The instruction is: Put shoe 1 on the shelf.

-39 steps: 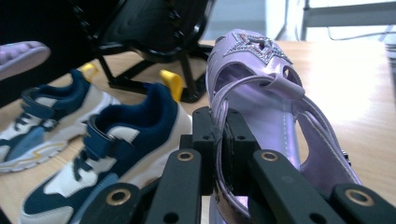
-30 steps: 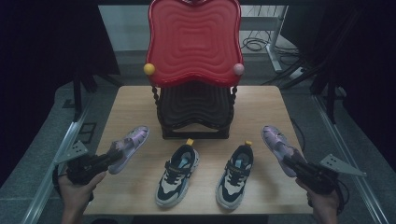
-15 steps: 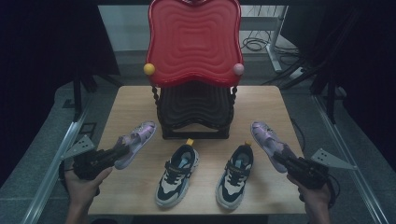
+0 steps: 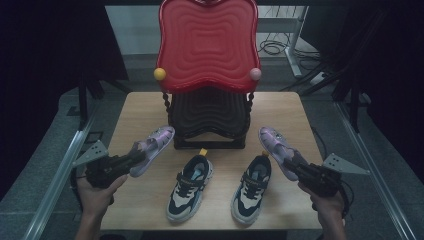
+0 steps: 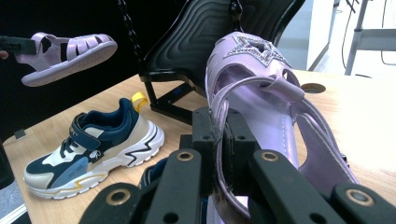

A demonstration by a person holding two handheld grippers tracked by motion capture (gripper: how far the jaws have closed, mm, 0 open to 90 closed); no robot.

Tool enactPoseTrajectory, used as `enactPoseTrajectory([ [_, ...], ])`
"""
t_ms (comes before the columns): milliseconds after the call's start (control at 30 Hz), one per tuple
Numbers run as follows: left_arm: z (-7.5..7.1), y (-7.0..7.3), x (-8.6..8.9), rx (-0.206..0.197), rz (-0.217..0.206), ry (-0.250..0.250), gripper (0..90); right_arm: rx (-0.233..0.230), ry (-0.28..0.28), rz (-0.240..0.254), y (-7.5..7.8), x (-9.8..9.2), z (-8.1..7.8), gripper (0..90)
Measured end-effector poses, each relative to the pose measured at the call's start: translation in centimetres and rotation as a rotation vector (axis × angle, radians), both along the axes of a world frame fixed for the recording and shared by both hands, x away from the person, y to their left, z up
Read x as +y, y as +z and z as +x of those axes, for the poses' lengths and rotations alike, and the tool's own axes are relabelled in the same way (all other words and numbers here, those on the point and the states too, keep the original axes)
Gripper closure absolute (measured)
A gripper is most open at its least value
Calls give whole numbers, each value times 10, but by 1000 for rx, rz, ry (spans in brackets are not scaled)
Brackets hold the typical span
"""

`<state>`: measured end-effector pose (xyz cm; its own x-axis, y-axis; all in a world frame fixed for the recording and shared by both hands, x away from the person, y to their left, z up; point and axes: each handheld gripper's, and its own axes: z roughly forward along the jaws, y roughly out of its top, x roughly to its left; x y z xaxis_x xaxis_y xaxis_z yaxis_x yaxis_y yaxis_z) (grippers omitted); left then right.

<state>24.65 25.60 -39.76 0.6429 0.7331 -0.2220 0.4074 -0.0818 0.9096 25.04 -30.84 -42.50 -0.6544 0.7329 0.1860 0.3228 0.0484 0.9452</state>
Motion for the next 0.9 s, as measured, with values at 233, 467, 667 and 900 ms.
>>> enactPoseTrajectory([
  [233, 5, 4, -9, -7, 6, -19, 867, 11, 7, 5, 2, 9, 5, 853],
  [467, 11, 5, -15, -13, 8, -29, 867, 14, 23, -1, 1, 21, 11, 852],
  [667, 18, 6, -21, -15, 0, -28, 866, 16, 30, 3, 1, 32, 16, 853],
  [900, 24, 3, -26, -10, 0, -28, 867, 11, 40, 1, 3, 40, 20, 853],
])
